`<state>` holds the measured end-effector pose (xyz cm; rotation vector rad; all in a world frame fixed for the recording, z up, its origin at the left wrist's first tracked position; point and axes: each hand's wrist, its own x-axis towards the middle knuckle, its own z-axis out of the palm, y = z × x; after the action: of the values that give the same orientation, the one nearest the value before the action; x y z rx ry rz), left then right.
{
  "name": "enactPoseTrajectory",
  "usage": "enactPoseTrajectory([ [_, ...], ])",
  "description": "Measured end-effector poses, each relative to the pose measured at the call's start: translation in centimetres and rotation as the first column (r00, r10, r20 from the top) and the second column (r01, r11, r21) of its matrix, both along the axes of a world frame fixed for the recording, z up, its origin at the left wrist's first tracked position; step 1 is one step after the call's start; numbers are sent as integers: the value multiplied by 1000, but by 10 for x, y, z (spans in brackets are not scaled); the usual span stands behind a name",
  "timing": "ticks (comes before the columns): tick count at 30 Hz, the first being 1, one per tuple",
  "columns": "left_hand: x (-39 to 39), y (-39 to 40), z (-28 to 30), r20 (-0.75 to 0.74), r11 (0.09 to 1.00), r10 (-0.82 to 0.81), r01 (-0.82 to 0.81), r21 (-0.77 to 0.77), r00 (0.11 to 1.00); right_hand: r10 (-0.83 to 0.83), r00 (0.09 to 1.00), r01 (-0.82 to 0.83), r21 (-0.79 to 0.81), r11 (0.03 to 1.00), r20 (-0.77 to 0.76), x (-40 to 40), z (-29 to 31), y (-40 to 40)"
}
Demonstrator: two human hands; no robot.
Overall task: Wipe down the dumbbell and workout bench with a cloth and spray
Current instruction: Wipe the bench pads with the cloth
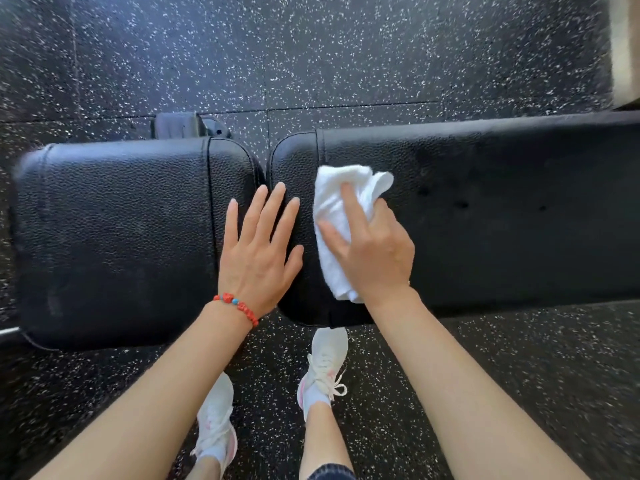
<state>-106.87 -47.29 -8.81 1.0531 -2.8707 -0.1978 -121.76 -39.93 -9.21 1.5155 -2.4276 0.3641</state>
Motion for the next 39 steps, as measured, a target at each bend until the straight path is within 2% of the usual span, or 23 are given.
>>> enactPoseTrajectory([
  [3, -2, 1, -1, 40, 1000, 4, -4, -2, 999, 117, 991, -115, 22, 993, -68, -19, 0, -9],
  [6, -2, 0, -1, 41, 1000, 14, -14, 9, 999, 102, 992, -102, 7, 995, -79, -39, -1, -20],
  [10, -1, 0, -1, 41, 1000, 16, -17, 1, 999, -73, 991, 75, 14, 997, -114, -80, 0, -11],
  [13, 0, 0, -1, 41, 1000, 13, -13, 0, 999, -246, 969, 247, 27, 969, -15, -102, 3, 1],
  [16, -1, 1, -2, 28, 1000, 14, -14, -5, 1000, -354, 935, 353, 29, 935, 29, -80, 2, -7],
  [18, 0, 1, -2, 20, 1000, 14, -13, -11, 1000, -302, 953, 302, 28, 953, -8, -51, 0, -20],
  [20, 0, 1, -2, 15, 1000, 12, -12, -6, 1000, -152, 988, 152, 45, 987, 7, -29, 1, -29],
  [23, 0, -1, -1, 6, 1000, 3, -3, 12, 1000, -32, 998, 35, 61, 998, -57, -49, 2, -22],
  [25, -1, -1, 0, -1, 1000, 9, -9, 12, 1000, -160, 986, 163, 62, 985, -51, -89, 6, -3],
  [27, -6, 2, 2, -25, 1000, 16, -15, 24, 1000, -373, 920, 357, 135, 924, 119, -119, 17, 14],
  [29, -13, 8, 2, -48, 999, -10, 11, 37, 999, -479, 864, 460, 144, 876, 157, -120, 10, 18],
  [32, -23, 18, 3, -79, 996, -55, 60, 63, 995, -363, 931, 361, 41, 932, 49, -73, 1, 17],
  [36, -25, 25, 1, -87, 993, -72, 80, 87, 994, -124, 992, 123, 47, 991, 5, -27, 0, 33],
  [38, -25, 25, 1, -85, 992, -92, 99, 80, 992, -107, 994, 109, 84, 990, -36, -48, 0, 42],
  [39, -26, 25, 1, -88, 991, -100, 107, 78, 991, -170, 984, 174, 77, 982, -54, -62, 0, 49],
])
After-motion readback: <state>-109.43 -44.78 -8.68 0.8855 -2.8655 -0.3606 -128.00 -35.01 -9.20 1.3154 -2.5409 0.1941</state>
